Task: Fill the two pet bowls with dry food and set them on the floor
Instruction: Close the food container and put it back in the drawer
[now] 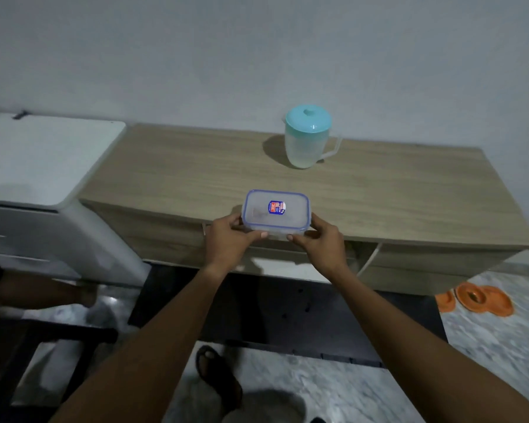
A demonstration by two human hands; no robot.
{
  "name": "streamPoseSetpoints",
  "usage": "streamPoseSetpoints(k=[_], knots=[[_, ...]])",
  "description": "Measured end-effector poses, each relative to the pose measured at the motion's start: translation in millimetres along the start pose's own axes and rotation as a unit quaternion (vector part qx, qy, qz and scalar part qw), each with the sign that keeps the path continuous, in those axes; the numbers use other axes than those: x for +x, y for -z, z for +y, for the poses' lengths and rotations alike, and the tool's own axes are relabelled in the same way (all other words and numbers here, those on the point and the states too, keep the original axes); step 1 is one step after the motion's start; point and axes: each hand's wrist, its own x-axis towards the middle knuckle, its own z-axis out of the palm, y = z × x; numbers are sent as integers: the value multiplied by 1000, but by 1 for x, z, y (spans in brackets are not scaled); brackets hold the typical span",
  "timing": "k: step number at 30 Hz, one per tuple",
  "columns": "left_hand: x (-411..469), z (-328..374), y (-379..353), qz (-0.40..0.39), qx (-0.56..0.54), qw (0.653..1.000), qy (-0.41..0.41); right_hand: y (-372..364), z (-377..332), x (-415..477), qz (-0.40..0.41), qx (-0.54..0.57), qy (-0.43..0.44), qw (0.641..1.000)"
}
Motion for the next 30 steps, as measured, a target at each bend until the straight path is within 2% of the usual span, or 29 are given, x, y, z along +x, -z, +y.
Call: streamPoseSetpoints(k=[7,14,23,30], knots=[[-44,4,-16,3,-24,1000,0,34,7,-38,12,-40,26,999],[-60,-19,-7,-9,-28,999,24,19,20,-52,-16,-39,14,999],[-61,-117,0,-13,-48,996,77,-61,86,-63,-34,-36,-26,998],[-4,-206,-21,4,-58,995,83,-130,160,-11,-15,-25,-20,999]])
